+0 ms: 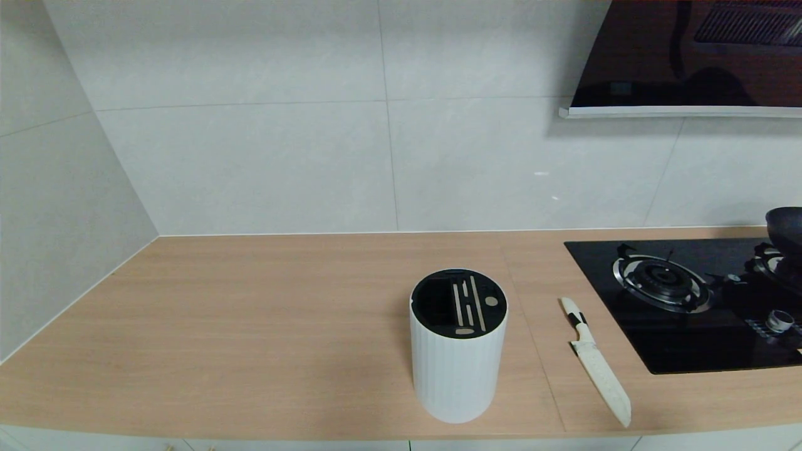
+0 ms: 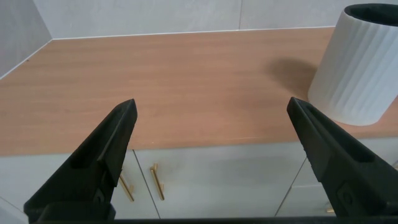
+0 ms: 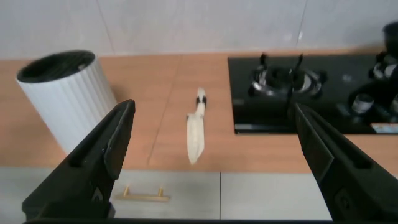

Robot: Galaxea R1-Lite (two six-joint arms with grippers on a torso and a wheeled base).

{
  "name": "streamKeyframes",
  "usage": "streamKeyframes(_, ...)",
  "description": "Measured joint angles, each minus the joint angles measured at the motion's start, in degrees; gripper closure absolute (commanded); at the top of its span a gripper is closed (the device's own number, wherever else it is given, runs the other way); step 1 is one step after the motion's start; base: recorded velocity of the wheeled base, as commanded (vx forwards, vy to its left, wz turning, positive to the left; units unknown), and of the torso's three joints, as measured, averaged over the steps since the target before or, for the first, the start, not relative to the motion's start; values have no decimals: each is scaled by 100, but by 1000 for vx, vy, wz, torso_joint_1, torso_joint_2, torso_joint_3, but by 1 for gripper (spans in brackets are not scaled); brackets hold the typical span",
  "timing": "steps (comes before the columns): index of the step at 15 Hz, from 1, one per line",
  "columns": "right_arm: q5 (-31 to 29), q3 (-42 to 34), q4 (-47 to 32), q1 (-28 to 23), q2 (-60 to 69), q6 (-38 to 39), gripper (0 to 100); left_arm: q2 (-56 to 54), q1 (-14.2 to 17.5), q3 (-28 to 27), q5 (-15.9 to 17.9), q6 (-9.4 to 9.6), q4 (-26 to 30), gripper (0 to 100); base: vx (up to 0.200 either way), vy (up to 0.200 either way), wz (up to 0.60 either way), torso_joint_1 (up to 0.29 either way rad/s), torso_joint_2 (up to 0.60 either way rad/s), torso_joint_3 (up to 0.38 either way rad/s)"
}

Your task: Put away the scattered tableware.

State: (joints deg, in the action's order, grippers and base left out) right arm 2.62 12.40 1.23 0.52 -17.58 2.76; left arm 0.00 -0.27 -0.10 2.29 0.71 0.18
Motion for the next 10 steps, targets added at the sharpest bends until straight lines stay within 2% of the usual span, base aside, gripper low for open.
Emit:
streamKeyframes(2,2,190,169,51,-857,0,0,0,0,0,0,0,0,0,0,0,0,0,0,0)
streamKeyframes(6,-46,413,763,545,-2651,0,0,0,0,0,0,-2,0,0,0,0,0,0,0,0)
streamKeyframes(10,-71,579,1757,857,-4325,2,0,0,0,0,0,0,0,0,0,0,0,0,0,0)
